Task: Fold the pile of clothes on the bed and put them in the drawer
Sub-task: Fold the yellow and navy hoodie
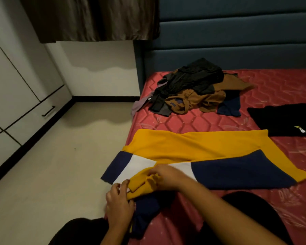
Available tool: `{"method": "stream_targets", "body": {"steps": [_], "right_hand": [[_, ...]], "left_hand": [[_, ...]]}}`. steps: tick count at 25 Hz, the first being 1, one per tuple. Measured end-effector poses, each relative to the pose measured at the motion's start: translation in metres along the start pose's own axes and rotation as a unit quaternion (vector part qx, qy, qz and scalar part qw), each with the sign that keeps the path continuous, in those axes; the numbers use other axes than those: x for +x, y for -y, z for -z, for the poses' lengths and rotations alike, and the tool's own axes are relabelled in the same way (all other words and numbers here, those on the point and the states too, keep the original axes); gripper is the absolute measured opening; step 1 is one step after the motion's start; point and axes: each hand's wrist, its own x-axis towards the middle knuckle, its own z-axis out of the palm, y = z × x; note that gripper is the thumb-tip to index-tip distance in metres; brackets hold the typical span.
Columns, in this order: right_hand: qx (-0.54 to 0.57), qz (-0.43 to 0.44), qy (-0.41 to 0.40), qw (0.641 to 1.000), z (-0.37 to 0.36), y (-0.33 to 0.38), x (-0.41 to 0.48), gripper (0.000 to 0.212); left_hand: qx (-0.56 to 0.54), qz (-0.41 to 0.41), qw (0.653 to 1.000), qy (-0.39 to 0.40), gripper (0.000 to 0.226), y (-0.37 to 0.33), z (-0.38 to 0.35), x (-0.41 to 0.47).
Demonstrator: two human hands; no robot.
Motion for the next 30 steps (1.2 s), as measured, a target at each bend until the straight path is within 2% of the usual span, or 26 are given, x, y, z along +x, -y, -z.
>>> {"method": "stream_targets", "body": {"steps": [2, 4, 6, 7, 9, 12, 13, 14, 18, 19, 22, 24, 26, 27, 28, 29, 30], "right_hand": [[-0.121, -0.002, -0.006, 0.993, -0.026, 0.031, 0.011, 0.046], [-0.213, -0.026, -0.001, 0.977, -0.043, 0.041, 0.013, 0.065], [-0.235, -0.047, -0.015, 0.971, -0.049, 0.043, 0.02, 0.077], [-0.229, -0.053, -0.023, 0.972, -0.049, 0.044, 0.025, 0.079], [-0.198, -0.055, -0.016, 0.979, -0.046, 0.044, 0.032, 0.073], [-0.165, -0.032, 0.008, 0.986, -0.042, 0.039, 0.035, 0.062], [-0.157, -0.028, 0.021, 0.987, -0.043, 0.04, 0.035, 0.063], [-0.144, -0.027, 0.045, 0.988, -0.045, 0.043, 0.037, 0.065], [-0.099, -0.004, 0.142, 0.985, -0.049, 0.056, 0.05, 0.092], [-0.078, -0.002, 0.146, 0.986, -0.047, 0.057, 0.053, 0.093], [-0.01, -0.007, 0.144, 0.989, -0.043, 0.055, 0.058, 0.09], [0.024, -0.015, 0.152, 0.988, -0.039, 0.052, 0.061, 0.083], [0.072, -0.028, 0.153, 0.985, -0.031, 0.047, 0.062, 0.077], [0.108, -0.037, 0.137, 0.984, -0.024, 0.042, 0.062, 0.072], [0.161, -0.051, 0.105, 0.98, -0.013, 0.038, 0.063, 0.065], [0.236, -0.074, 0.055, 0.967, 0.0, 0.032, 0.064, 0.055], [0.326, -0.104, 0.0, 0.94, 0.016, 0.026, 0.063, 0.044]], "left_hand": [[-0.008, 0.053, 0.997, 0.059, 0.055, 0.011, 0.006, 0.006], [-0.061, 0.075, 0.992, 0.083, 0.042, 0.017, 0.006, 0.016], [-0.232, 0.117, 0.961, 0.094, 0.028, 0.012, 0.008, 0.029], [-0.349, 0.154, 0.918, 0.107, 0.022, 0.007, 0.014, 0.033], [-0.519, 0.236, 0.808, 0.145, 0.017, 0.006, 0.023, 0.039], [-0.668, 0.319, 0.654, 0.155, 0.012, 0.014, 0.035, 0.041], [-0.685, 0.33, 0.632, 0.149, 0.012, 0.017, 0.035, 0.042], [-0.677, 0.33, 0.641, 0.149, 0.014, 0.018, 0.033, 0.045], [-0.578, 0.263, 0.759, 0.145, 0.048, 0.019, 0.031, 0.076], [-0.566, 0.247, 0.773, 0.141, 0.054, 0.022, 0.034, 0.086], [-0.557, 0.234, 0.772, 0.199, 0.049, 0.038, 0.038, 0.109], [-0.561, 0.259, 0.754, 0.225, 0.037, 0.044, 0.035, 0.12], [-0.625, 0.276, 0.719, 0.126, 0.02, 0.043, 0.028, 0.133], [-0.645, 0.272, 0.712, 0.06, 0.019, 0.039, 0.025, 0.138], [-0.636, 0.241, 0.733, 0.017, 0.029, 0.032, 0.021, 0.142], [-0.592, 0.183, 0.785, 0.0, 0.041, 0.02, 0.019, 0.141], [-0.528, 0.111, 0.842, -0.019, 0.052, 0.004, 0.019, 0.134]]}}
